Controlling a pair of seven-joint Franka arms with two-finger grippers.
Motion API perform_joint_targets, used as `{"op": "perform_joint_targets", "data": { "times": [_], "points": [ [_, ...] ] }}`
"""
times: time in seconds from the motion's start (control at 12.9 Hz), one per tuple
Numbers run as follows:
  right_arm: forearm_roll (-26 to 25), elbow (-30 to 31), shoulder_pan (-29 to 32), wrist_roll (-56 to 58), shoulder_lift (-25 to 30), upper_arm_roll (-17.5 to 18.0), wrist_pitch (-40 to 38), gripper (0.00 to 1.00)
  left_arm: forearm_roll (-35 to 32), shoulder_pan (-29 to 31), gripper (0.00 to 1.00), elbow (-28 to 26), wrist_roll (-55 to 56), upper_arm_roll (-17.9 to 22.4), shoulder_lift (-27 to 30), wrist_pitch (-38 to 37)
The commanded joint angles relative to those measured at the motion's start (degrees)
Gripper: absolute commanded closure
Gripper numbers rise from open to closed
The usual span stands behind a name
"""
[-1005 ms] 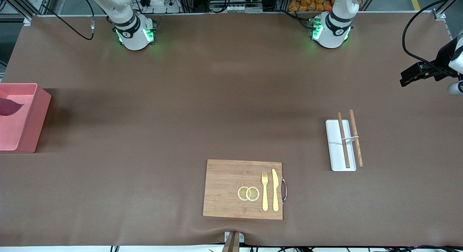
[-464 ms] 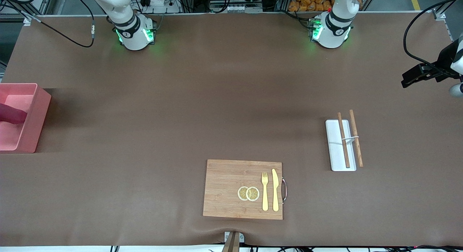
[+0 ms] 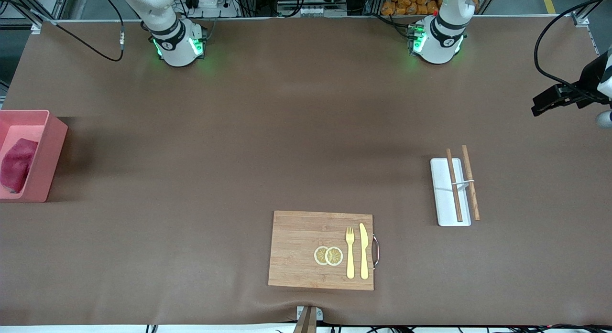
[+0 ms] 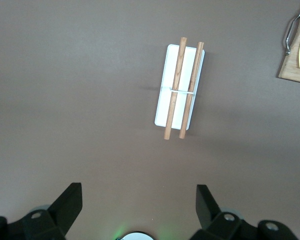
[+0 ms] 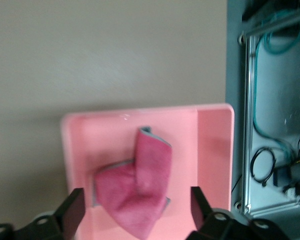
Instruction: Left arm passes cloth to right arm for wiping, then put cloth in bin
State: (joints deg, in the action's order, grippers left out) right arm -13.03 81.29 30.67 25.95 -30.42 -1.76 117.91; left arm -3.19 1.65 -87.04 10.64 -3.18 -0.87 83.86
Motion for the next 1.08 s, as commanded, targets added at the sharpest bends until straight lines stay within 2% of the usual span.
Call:
{"op": "perform_joint_targets", "data": {
  "times": [0.0,0.08,0.15,0.46,0.62,0.85,1.01],
  "points": [
    [5.52,1.41,-6.65,-4.92,7.2,-0.26,-7.84,0.0,1.6,0.11,0.0,-0.93,-1.33,0.19,1.57,0.69],
    [9.56,1.41,-8.33,-7.46,9.48,-0.34,-11.18,0.0,3.61,0.28,0.0,-1.11,-2.46,0.19,1.66,0.69],
    [10.47,1.67,-10.43,-9.58,11.51,-0.35,-13.04,0.0,5.8,0.72,0.0,-1.2,-5.95,0.28,1.75,0.6],
    [10.75,1.94,-17.82,-18.9,18.89,-0.35,-22.35,0.0,5.65,0.72,0.0,-1.2,-6.6,-1.83,2.71,0.16],
    [10.75,2.03,-21.68,-22.24,21.8,-0.35,-24.57,0.0,5.56,0.9,0.0,-3.64,-4.42,-2.62,5.16,0.6],
    [12.06,3.51,-21.26,-24.1,25.05,1.41,-25.98,0.0,5.13,0.9,0.0,-4.1,-3.35,-2.62,5.88,1.04],
    [12.42,4.22,-22.83,-24.97,26.99,0.1,-26.85,0.0,1.89,0.55,0.0,-3.23,-3.61,-3.06,5.44,0.95]
  ]
}}
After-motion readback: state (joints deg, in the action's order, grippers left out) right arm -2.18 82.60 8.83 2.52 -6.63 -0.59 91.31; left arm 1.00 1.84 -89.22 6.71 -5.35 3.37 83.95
